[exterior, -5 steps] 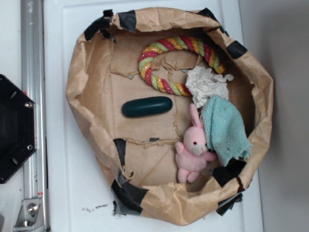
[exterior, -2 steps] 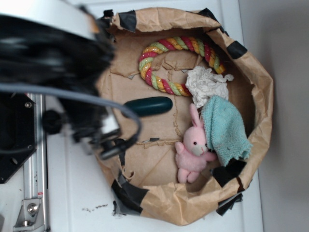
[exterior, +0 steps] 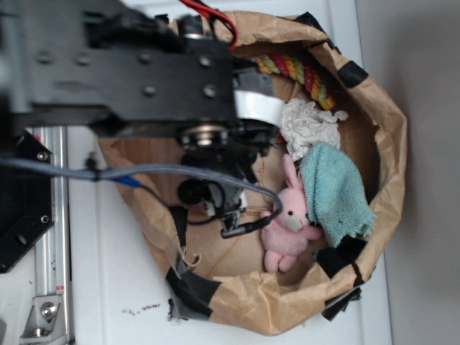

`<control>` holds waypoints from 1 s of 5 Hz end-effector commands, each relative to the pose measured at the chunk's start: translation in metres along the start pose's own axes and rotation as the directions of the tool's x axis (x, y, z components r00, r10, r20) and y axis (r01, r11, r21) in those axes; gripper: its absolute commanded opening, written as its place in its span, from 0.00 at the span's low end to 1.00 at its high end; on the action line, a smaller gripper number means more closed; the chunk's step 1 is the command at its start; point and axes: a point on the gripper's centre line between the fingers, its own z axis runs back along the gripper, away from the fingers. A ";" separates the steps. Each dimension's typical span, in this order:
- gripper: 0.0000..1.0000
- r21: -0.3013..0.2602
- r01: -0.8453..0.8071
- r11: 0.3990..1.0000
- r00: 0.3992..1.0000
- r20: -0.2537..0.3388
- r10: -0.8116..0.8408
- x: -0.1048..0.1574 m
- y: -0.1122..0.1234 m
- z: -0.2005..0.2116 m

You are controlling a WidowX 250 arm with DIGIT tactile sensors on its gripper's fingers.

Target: Grab the plastic pickle.

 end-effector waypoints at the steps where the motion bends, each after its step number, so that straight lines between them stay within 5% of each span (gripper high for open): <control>1: 1.00 -0.006 0.094 0.996 0.988 -0.125 -0.094 0.000 0.007 -0.040; 2: 0.00 0.012 0.087 0.996 0.986 -0.147 -0.084 0.002 0.006 -0.044; 3: 0.00 0.046 0.091 0.995 0.986 -0.147 -0.083 0.002 0.004 -0.045; 5: 0.00 -0.013 0.100 0.995 0.987 -0.128 -0.101 0.003 0.006 -0.038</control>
